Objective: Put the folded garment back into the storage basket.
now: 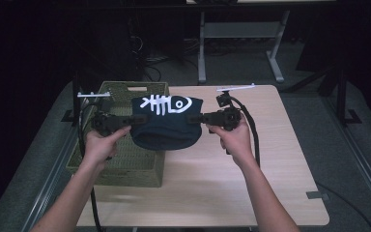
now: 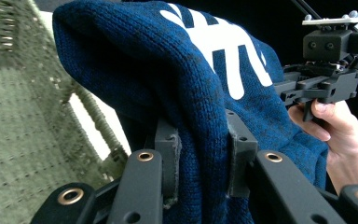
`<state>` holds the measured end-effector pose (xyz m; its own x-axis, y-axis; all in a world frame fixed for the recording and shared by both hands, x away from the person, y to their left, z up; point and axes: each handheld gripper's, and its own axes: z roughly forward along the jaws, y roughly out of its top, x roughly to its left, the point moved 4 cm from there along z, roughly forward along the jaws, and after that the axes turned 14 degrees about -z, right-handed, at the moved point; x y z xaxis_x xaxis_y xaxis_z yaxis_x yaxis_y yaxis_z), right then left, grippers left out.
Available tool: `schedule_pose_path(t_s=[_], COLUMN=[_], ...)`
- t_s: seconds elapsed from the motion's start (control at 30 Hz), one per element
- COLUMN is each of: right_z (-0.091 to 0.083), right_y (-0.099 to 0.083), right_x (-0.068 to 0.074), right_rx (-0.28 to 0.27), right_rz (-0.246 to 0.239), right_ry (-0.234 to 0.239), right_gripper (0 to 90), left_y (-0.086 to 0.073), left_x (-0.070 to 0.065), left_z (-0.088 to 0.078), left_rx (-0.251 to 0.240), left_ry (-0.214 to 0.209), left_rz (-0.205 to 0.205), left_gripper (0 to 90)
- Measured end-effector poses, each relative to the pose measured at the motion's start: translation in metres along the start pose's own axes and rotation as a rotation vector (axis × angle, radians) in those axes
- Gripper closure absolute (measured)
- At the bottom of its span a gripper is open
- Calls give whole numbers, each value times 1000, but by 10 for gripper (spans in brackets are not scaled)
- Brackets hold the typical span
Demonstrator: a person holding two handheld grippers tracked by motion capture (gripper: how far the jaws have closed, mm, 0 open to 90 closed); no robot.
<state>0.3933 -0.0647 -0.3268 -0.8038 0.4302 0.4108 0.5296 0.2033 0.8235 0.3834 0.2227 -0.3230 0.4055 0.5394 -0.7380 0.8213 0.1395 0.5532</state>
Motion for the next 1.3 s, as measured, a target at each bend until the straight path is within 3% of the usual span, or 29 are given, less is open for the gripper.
schedule_pose_path(t_s=[0.47,0.93,1.3], right_z=[38,99,133], right_y=[14,29,31], right_x=[15,29,36], right_rx=[28,73,100], right_rz=[-13,-42,-53], right_ry=[1,5,-5], right_gripper=[747,747,747], left_y=[5,9,8], left_x=[21,57,77], left_z=[-38,-81,-98], left_rx=[-26,-66,-82], left_ry=[37,88,149], left_rz=[-25,-81,-109], left_gripper=[719,716,712])
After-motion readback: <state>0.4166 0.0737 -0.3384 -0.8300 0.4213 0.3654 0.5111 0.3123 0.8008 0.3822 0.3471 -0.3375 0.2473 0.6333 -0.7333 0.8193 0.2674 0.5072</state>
